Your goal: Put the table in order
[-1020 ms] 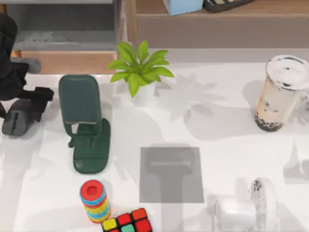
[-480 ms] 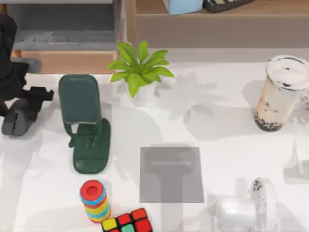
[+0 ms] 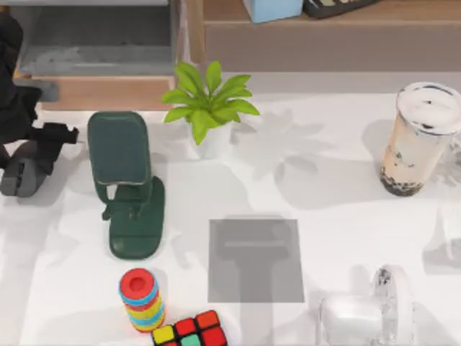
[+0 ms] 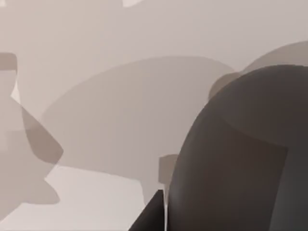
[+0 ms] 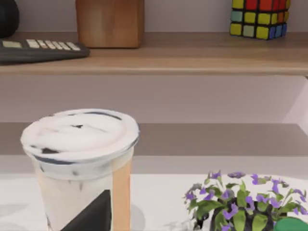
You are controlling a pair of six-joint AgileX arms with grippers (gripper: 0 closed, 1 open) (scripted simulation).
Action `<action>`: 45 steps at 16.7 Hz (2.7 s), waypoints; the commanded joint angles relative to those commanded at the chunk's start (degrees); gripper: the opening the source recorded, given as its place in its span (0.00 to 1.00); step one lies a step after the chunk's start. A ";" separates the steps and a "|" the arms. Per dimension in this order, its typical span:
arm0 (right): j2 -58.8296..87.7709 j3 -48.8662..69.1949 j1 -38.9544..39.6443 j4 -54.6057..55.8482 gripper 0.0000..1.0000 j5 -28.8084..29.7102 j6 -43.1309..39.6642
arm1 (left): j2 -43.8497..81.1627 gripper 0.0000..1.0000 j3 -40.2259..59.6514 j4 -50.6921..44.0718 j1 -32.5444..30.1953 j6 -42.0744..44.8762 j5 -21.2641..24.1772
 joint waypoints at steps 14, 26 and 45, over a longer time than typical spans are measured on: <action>0.00 0.00 0.00 0.00 1.00 0.00 0.00 | -5.00 0.00 12.79 -17.54 -0.31 0.58 0.12; 0.00 0.00 0.00 0.00 1.00 0.00 0.00 | -22.09 0.00 13.96 -9.96 -23.01 47.78 9.97; 0.00 0.00 0.00 0.00 1.00 0.00 0.00 | -2.83 0.00 -0.26 -4.55 -49.05 124.21 0.78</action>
